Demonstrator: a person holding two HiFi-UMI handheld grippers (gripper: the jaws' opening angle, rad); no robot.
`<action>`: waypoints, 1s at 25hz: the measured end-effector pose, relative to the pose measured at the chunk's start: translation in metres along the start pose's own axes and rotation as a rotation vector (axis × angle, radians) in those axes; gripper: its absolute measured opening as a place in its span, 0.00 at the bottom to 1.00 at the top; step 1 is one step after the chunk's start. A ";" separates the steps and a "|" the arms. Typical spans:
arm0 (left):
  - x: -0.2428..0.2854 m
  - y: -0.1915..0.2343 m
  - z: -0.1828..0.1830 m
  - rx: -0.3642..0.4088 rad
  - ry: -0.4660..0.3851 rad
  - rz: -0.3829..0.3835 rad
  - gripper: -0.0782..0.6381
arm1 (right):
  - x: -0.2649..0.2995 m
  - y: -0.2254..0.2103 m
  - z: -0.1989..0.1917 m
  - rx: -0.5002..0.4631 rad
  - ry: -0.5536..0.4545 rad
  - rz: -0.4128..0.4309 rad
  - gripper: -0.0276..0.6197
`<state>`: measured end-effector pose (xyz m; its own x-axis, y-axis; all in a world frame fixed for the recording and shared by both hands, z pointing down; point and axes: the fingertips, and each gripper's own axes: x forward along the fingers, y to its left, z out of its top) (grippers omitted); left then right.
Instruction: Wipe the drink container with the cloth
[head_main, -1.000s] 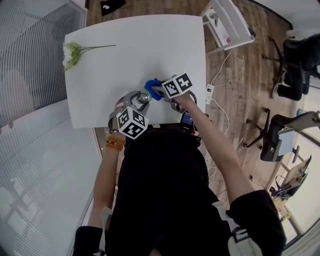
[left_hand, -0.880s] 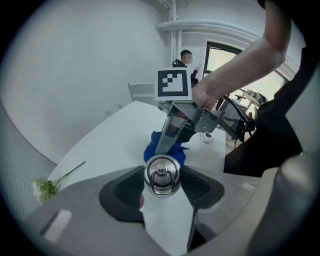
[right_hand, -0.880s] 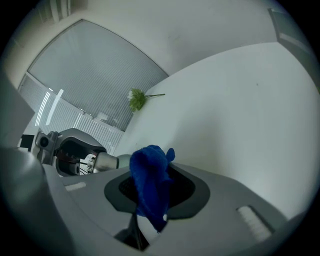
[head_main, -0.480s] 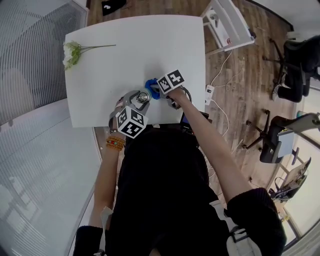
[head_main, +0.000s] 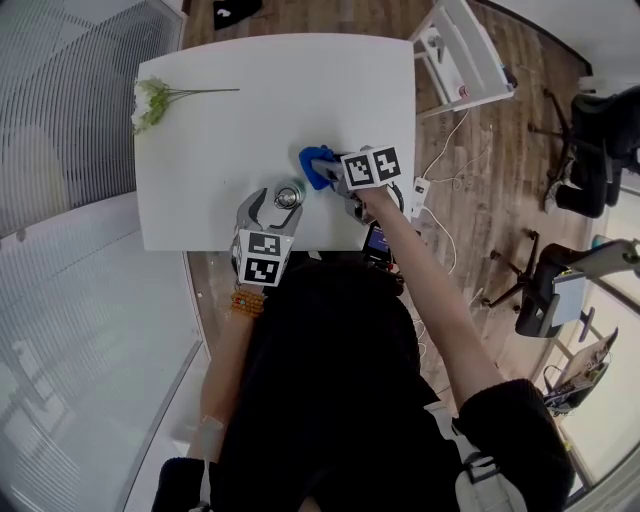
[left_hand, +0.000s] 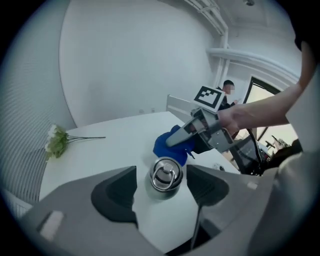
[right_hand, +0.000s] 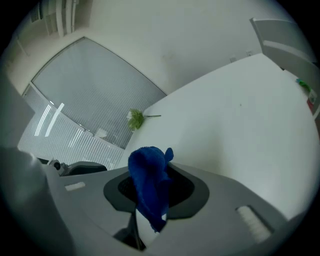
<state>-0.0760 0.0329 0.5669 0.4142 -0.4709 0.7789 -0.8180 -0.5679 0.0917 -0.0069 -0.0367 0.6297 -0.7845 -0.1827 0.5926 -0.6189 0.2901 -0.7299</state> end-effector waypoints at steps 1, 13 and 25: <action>0.003 0.001 0.000 -0.030 -0.007 0.028 0.56 | -0.004 0.001 0.003 -0.003 -0.014 0.001 0.22; 0.020 -0.005 -0.002 0.241 -0.030 -0.235 0.46 | -0.021 0.044 0.017 -0.152 0.050 0.206 0.23; 0.020 -0.019 0.003 0.708 0.082 -0.675 0.47 | -0.025 0.072 0.019 -0.202 0.186 0.433 0.23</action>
<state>-0.0510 0.0322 0.5788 0.6559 0.1344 0.7428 0.0197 -0.9867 0.1611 -0.0323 -0.0291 0.5555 -0.9357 0.1595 0.3146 -0.2045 0.4813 -0.8524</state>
